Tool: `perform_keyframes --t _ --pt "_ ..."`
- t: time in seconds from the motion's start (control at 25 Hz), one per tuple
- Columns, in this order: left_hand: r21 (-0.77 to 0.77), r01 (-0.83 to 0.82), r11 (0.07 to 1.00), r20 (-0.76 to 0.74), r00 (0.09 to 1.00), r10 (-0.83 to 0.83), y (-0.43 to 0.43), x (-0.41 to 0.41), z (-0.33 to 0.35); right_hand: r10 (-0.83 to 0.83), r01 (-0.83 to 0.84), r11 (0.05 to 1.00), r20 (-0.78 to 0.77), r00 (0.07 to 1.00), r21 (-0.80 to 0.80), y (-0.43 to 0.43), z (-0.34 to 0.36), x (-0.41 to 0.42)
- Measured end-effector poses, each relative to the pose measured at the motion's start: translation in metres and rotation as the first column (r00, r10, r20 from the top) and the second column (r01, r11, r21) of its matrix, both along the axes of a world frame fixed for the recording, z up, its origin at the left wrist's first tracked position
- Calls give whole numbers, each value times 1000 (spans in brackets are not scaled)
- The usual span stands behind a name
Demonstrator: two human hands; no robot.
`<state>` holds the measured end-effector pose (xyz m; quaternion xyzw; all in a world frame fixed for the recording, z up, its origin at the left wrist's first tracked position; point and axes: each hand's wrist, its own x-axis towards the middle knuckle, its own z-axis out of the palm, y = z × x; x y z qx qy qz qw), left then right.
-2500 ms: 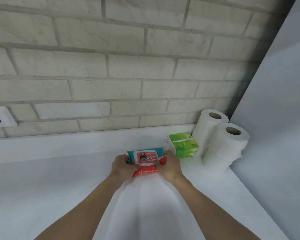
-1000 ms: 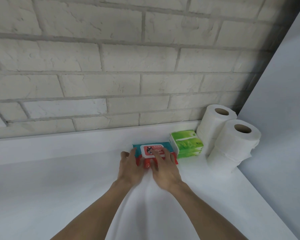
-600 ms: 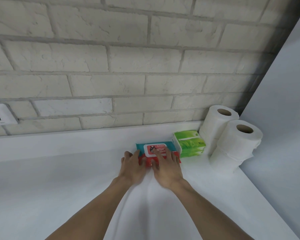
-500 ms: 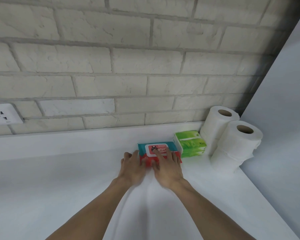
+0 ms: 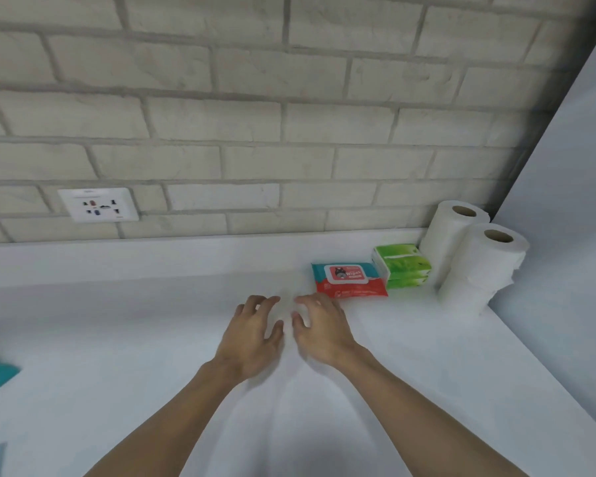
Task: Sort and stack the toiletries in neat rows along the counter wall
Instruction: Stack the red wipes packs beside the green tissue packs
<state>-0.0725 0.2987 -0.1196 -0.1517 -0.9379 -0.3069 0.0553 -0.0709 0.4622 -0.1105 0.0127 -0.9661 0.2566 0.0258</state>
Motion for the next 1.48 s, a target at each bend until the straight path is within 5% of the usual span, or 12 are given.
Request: perform_keyframes --t 0.72,0.96,1.48 --pt "-159 -338 928 8 939 343 -301 97 17 390 -339 892 133 911 -298 -284 11 78" --pt "-195 -468 862 7 878 478 -402 110 25 471 -336 819 210 857 -466 -383 11 89" --pt "-299 -675 675 268 619 738 -492 111 19 391 -190 838 319 864 -511 -471 1 100"
